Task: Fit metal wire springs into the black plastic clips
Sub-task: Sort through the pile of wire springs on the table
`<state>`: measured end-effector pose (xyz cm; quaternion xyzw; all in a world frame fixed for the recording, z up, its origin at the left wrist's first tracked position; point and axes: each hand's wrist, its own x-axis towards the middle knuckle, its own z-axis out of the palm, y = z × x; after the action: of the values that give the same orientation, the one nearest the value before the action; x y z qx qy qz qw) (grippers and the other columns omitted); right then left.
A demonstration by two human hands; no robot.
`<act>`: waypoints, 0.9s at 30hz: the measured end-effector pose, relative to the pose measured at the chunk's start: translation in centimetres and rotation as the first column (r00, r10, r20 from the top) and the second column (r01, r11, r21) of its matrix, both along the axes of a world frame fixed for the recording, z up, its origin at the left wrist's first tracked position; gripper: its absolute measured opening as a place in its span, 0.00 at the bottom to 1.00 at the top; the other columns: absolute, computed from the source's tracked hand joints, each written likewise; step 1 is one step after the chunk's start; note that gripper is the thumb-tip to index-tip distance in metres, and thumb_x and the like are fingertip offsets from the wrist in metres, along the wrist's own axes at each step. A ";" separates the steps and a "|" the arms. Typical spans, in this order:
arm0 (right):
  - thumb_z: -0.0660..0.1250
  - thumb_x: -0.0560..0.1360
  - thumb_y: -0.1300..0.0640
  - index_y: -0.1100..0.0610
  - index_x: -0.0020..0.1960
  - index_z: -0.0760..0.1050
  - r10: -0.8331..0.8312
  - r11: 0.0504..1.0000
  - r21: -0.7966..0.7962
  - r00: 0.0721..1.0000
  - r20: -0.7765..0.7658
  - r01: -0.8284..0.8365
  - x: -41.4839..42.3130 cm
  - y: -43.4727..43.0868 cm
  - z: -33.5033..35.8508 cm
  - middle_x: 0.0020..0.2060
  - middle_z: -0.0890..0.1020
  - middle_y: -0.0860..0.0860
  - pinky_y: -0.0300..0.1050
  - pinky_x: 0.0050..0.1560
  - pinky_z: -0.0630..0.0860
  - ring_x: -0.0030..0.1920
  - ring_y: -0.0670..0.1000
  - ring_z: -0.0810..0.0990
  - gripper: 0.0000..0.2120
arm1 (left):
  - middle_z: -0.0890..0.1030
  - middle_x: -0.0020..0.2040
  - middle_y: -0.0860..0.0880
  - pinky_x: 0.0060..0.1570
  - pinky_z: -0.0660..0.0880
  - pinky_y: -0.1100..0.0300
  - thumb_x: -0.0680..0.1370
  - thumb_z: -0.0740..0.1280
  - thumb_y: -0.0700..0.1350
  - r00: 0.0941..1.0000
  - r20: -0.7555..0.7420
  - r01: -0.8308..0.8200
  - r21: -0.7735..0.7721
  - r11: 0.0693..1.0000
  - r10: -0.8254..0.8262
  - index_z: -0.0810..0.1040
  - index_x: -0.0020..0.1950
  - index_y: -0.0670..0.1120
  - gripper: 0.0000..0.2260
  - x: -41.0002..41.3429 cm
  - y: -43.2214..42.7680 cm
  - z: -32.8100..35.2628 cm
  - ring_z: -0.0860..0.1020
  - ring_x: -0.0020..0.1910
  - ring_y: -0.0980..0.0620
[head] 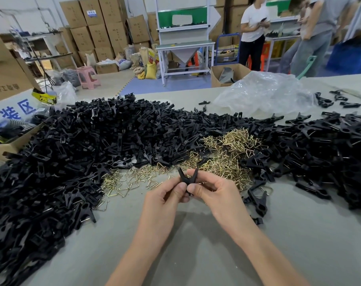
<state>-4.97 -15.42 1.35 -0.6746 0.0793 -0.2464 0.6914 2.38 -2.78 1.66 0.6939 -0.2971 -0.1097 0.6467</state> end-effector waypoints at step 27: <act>0.74 0.76 0.59 0.40 0.54 0.83 -0.261 0.964 -0.045 0.965 -0.024 0.260 -0.7 -1.4 0.1 0.52 0.84 0.40 0.26 0.52 0.72 0.53 0.36 0.81 0.14 | 0.73 0.59 0.60 0.59 0.60 0.63 0.80 0.65 0.57 0.803 0.596 -0.375 0.541 0.753 -0.028 0.78 0.62 0.55 0.13 2.6 0.2 -2.5 0.67 0.59 0.57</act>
<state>-5.71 -16.77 1.41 -0.6761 0.1727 -0.3266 0.6375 5.00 -2.54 -0.79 0.8958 -0.3518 0.0728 0.2615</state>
